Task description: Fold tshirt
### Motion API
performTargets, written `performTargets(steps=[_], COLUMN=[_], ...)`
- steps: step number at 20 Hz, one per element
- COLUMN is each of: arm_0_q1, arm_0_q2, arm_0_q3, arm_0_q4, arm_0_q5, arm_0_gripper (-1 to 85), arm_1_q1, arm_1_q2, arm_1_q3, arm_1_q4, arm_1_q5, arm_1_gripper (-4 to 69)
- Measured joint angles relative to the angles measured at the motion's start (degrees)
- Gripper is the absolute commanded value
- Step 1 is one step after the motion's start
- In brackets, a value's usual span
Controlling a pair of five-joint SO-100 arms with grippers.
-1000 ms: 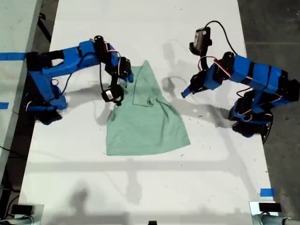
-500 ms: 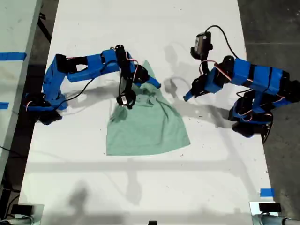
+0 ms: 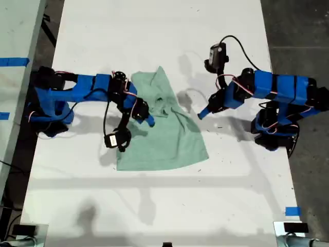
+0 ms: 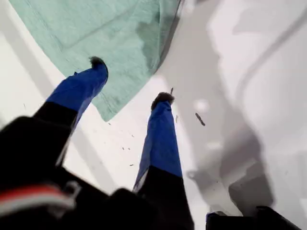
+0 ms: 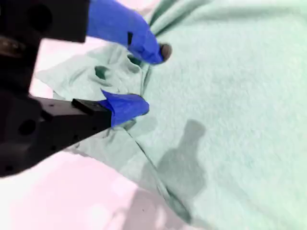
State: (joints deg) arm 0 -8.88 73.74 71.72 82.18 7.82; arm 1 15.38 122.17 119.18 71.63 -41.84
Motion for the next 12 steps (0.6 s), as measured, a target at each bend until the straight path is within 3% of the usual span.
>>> performTargets(steps=[3,12], arm_0_q1=[3.0,6.2], arm_0_q2=[8.5,21.0], arm_0_q3=[8.9,26.0], arm_0_q4=[-2.5,-11.4], arm_0_q5=[-4.8,-8.7], arm_0_gripper=[17.3,15.6], arm_1_q1=[-2.0,-7.6], arm_1_q2=[-0.1,-11.4], arm_1_q3=[2.5,3.6], arm_1_q4=[-3.1,-13.6], arm_1_q5=[1.2,4.1], arm_1_gripper=[24.5,27.7])
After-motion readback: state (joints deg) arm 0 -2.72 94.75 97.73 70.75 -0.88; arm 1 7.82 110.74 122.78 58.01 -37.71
